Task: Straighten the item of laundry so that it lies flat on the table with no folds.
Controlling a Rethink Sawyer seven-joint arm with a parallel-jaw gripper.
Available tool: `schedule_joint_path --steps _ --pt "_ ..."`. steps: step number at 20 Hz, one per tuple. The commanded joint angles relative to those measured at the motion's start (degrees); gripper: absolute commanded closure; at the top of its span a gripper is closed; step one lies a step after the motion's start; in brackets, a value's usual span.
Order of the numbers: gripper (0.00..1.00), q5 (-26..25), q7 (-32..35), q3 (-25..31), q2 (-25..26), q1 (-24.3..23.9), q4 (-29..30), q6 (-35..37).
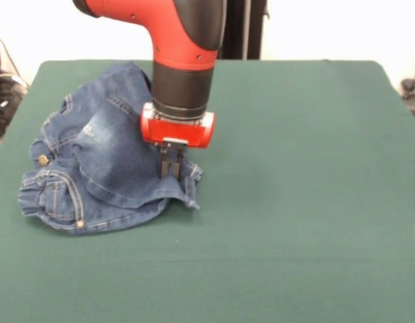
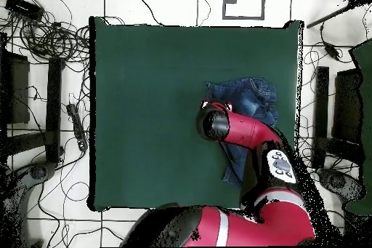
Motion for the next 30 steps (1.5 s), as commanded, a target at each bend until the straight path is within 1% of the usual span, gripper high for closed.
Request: schedule_joint_path --steps 1,9,13,14,18,20,24,30 --pt "1.0 5.0 17.2 2.7 -2.3 5.7 9.4 0.1" --pt "1.0 7.3 17.6 2.3 -4.0 8.2 10.9 0.8" --pt "1.0 7.5 17.6 2.5 -3.9 8.0 11.3 -2.1" --pt "0.0 7.6 17.0 2.5 -3.8 7.8 11.2 -2.3" --pt "0.0 7.1 14.6 2.1 -3.3 7.2 9.6 1.1" --pt "0.0 7.0 14.3 3.4 -3.0 5.4 10.1 0.2" --pt "0.0 6.2 13.4 3.7 -3.4 3.9 10.5 0.2" --pt "0.0 6.3 13.3 3.6 -2.4 4.1 9.3 0.4"
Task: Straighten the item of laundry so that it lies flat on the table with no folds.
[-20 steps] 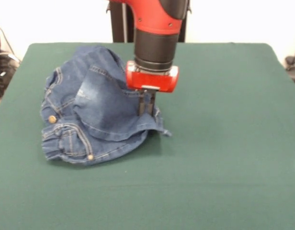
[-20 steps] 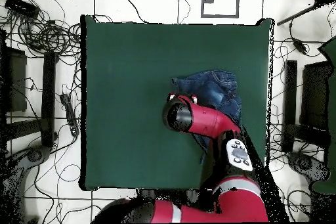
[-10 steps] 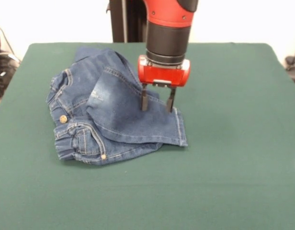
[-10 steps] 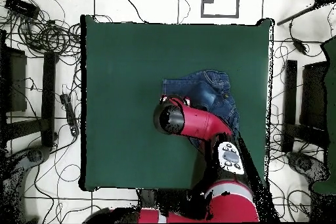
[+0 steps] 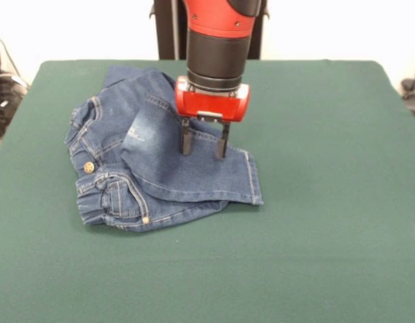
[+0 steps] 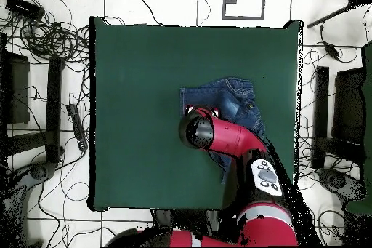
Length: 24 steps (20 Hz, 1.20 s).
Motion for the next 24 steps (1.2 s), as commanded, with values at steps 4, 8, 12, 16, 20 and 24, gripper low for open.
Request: schedule_joint_path --steps 4,8,12,16,20,24 --pt "0.0 2.9 12.6 3.8 3.9 1.5 2.0 -0.1" --pt "0.0 4.0 14.0 3.3 3.5 3.4 2.3 0.1" --pt "0.0 5.4 15.2 2.8 2.8 5.1 2.7 0.9" --pt "0.0 6.7 16.0 2.3 2.7 6.7 2.8 1.1" --pt "0.0 8.0 15.8 1.8 3.4 7.7 2.0 1.1" --pt "0.0 9.1 15.2 1.7 6.0 8.0 0.0 -0.1"
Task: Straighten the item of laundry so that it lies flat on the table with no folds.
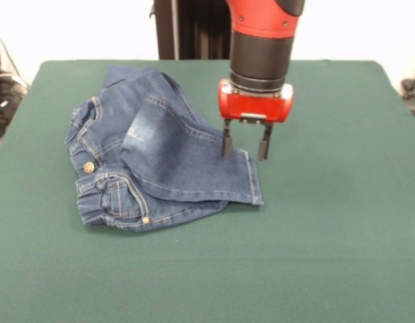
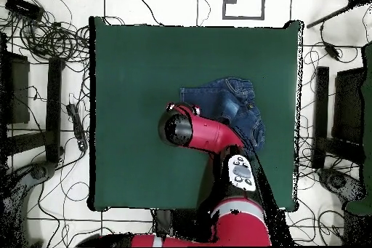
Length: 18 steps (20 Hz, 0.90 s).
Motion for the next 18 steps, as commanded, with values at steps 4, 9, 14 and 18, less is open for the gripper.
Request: schedule_joint_path --steps 4,9,14,18 --pt "0.0 5.5 14.8 1.6 9.4 2.6 -2.0 -2.6" --pt "0.0 6.1 13.8 1.9 15.0 2.1 -6.0 -5.4" --pt "0.0 6.8 13.0 2.0 18.5 1.9 -8.9 -7.1" --pt "0.0 7.5 13.0 2.0 20.7 2.0 -11.0 -8.0"
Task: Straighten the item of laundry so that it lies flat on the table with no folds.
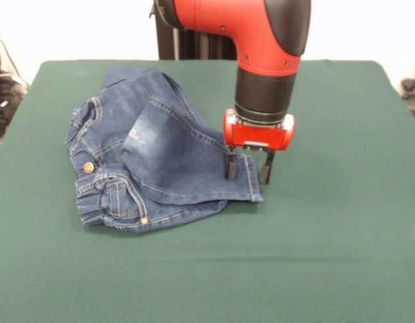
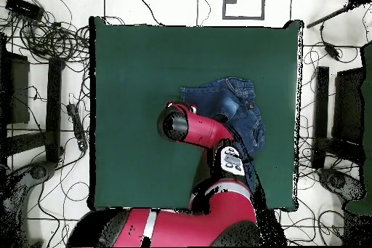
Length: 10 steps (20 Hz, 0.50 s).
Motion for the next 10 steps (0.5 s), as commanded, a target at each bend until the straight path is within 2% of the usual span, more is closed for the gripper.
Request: schedule_joint_path --steps 1,6,8,9,10 --pt "0.0 4.5 13.1 2.8 14.1 0.6 -7.5 -6.1" --pt "0.0 4.5 13.5 3.3 14.6 0.2 -7.9 -8.2" --pt "0.0 4.5 13.0 3.3 14.5 0.1 -8.0 -6.9" --pt "1.0 4.4 12.8 3.3 14.5 0.1 -8.1 -6.3" --pt "1.0 4.6 12.7 2.9 14.1 0.4 -8.0 -4.9"
